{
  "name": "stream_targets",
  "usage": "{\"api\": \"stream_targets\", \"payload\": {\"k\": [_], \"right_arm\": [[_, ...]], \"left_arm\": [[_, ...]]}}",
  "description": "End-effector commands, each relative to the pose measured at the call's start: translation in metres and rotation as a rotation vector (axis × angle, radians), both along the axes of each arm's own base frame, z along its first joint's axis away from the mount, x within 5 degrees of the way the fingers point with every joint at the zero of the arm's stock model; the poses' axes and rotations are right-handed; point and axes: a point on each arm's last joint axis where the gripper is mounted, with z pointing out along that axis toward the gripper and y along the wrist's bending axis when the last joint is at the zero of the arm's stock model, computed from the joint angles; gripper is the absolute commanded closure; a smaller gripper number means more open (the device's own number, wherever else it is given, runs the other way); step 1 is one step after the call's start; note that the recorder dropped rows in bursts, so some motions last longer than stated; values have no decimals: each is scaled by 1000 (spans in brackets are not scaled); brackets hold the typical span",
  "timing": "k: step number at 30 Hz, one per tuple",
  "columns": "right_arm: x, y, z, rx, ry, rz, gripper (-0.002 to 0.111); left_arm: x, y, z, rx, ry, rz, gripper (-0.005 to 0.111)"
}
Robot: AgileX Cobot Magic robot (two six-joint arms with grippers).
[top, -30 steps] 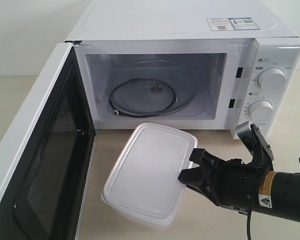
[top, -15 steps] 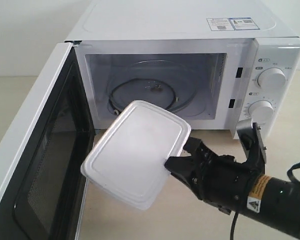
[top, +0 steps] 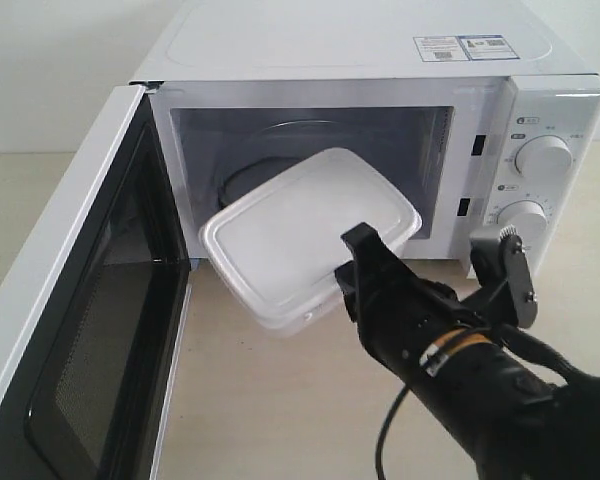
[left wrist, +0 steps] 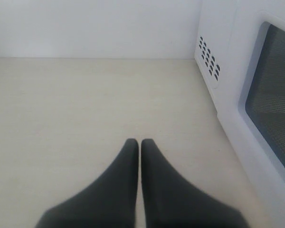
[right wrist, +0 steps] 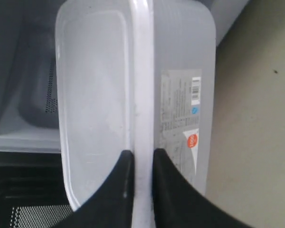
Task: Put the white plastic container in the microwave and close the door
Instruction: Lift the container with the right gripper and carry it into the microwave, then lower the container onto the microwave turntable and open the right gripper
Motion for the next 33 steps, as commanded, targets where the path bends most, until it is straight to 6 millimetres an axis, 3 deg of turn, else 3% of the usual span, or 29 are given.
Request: {"api": "stream_targets", "payload": {"k": [1, 10, 15, 23, 33], "right_arm": [[19, 11, 15, -44, 1, -98, 108], [61, 47, 11, 86, 11, -195, 108], [82, 56, 5, 157, 6, -252, 108], [108, 38, 8, 179, -13, -320, 108], [115, 37, -11, 107, -4, -272, 108]], "left_arm": [[0, -1, 0, -19, -5, -8, 102], [0, -1, 0, -19, -5, -8, 102], [0, -1, 0, -19, -5, -8, 102], [0, -1, 0, -19, -5, -8, 102], [0, -1, 0, -19, -5, -8, 102]]}}
